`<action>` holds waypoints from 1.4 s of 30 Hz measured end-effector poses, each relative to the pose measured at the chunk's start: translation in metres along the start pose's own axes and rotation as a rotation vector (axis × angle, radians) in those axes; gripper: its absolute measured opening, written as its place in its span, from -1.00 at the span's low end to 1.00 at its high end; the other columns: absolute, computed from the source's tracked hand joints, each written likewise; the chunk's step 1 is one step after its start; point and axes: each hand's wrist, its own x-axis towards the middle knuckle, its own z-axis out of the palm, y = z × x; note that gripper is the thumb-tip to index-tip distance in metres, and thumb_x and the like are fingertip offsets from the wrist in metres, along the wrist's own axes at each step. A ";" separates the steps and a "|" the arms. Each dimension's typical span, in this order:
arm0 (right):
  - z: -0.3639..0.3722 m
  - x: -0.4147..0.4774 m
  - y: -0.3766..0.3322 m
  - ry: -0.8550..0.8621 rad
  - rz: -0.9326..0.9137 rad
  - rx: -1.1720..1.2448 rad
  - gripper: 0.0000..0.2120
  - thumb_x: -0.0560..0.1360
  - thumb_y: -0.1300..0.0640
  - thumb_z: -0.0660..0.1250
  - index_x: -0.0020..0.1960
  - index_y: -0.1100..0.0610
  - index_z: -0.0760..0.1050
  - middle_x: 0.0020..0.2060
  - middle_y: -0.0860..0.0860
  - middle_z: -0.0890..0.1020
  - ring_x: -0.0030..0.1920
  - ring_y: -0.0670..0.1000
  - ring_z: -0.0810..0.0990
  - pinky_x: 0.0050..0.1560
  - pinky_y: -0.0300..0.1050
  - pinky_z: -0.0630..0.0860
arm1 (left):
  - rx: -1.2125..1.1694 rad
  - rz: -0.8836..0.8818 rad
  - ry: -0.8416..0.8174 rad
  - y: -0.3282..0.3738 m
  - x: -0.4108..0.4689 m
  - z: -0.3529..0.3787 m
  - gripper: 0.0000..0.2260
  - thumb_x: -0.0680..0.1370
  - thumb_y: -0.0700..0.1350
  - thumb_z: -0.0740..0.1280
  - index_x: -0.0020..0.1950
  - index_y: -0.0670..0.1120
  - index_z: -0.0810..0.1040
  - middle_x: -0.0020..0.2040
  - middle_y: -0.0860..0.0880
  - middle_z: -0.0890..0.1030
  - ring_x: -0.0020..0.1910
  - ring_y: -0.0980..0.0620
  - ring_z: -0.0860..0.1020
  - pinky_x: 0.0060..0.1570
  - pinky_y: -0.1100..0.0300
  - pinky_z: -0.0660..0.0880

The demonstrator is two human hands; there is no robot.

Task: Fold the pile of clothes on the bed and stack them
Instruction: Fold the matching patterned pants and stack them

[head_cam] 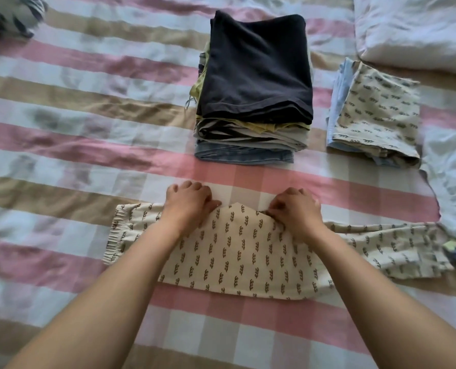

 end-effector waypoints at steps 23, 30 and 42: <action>-0.052 -0.068 0.125 0.351 0.176 0.109 -0.86 0.47 0.15 0.35 0.00 0.14 0.61 -0.06 0.09 0.61 -0.01 0.13 0.46 -0.01 0.04 0.37 | -0.148 0.483 0.185 0.149 0.002 0.032 -0.79 0.57 -0.07 0.17 -0.01 -0.11 0.57 -0.05 -0.03 0.59 -0.03 0.00 0.50 -0.02 0.13 0.46; -0.069 -0.110 0.213 0.423 0.448 0.071 -0.77 0.44 0.16 0.38 0.08 0.20 0.56 0.02 0.20 0.57 0.07 0.24 0.45 0.07 0.04 0.34 | -0.132 0.468 0.119 0.210 0.018 0.055 -0.89 0.53 -0.11 0.31 -0.04 -0.14 0.55 -0.11 -0.04 0.57 -0.12 -0.02 0.51 -0.18 0.19 0.40; -0.058 -0.112 0.210 0.425 0.644 0.267 -0.75 0.44 -0.10 0.35 -0.10 0.08 0.60 0.00 0.11 0.52 0.07 0.16 0.39 0.03 0.00 0.33 | -0.047 0.420 0.066 0.221 0.017 0.063 -0.84 0.53 -0.04 0.30 -0.12 -0.12 0.49 -0.18 0.02 0.48 -0.28 0.07 0.40 -0.30 0.17 0.42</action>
